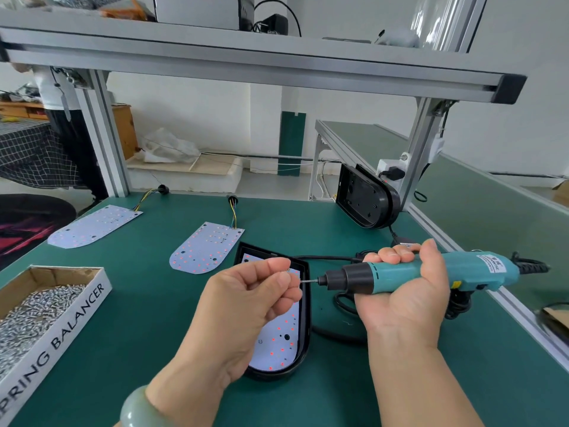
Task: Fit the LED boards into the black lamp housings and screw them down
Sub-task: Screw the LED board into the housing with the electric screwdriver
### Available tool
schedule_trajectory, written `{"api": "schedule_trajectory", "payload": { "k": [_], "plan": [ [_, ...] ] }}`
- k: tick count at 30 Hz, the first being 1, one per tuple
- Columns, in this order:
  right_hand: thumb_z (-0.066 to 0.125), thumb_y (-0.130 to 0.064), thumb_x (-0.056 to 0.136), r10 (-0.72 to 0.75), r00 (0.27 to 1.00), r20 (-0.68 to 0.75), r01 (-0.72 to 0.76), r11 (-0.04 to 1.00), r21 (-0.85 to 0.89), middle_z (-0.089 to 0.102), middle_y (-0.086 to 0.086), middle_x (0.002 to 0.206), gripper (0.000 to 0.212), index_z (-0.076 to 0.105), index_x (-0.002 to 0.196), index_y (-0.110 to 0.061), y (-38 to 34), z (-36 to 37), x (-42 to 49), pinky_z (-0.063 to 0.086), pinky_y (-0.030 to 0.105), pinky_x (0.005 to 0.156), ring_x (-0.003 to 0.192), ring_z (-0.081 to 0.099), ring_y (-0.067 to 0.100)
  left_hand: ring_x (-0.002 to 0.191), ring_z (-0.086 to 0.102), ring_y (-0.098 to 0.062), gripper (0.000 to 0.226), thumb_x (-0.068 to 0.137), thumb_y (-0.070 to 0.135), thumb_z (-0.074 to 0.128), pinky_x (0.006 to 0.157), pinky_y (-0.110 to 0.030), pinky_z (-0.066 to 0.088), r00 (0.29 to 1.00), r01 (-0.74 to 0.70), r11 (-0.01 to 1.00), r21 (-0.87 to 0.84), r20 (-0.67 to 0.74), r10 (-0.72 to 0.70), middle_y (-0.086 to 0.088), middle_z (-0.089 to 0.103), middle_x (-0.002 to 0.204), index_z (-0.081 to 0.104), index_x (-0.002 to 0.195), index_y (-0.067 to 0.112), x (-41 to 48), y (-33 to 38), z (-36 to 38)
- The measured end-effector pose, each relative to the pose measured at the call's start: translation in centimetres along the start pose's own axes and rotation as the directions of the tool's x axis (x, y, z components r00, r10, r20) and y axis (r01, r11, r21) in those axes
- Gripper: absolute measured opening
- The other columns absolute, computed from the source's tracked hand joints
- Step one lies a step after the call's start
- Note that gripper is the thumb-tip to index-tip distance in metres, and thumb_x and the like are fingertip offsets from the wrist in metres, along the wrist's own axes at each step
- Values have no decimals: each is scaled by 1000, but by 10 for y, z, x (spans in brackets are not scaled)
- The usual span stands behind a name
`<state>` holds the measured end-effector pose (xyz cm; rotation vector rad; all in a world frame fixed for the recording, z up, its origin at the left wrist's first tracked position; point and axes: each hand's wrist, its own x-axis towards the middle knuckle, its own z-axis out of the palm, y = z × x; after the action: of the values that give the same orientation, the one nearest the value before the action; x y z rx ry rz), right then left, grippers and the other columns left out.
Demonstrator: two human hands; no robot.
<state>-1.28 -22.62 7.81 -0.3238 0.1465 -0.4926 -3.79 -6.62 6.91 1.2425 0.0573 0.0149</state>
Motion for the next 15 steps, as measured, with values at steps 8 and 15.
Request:
{"api": "schedule_trajectory", "payload": {
  "k": [8, 15],
  "plan": [
    [56, -27, 92, 5, 1000, 1, -5, 1000, 0, 44, -10, 60, 23, 46, 72, -20, 1, 0, -1, 40, 21, 57, 50, 44, 8, 53, 62, -9, 28, 88, 19, 65, 50, -17, 50, 1000, 6, 981, 192, -17, -3, -3, 71, 64, 74, 62, 15, -3, -7, 5],
    [56, -26, 92, 4, 1000, 7, -4, 1000, -3, 44, -10, 60, 23, 46, 72, -20, 2, 0, -2, 40, 20, 57, 50, 44, 8, 51, 62, -8, 30, 88, 19, 65, 49, -16, 49, 1000, 3, 982, 189, 9, -5, -2, 70, 62, 74, 60, 17, -4, -8, 10]
  ]
}}
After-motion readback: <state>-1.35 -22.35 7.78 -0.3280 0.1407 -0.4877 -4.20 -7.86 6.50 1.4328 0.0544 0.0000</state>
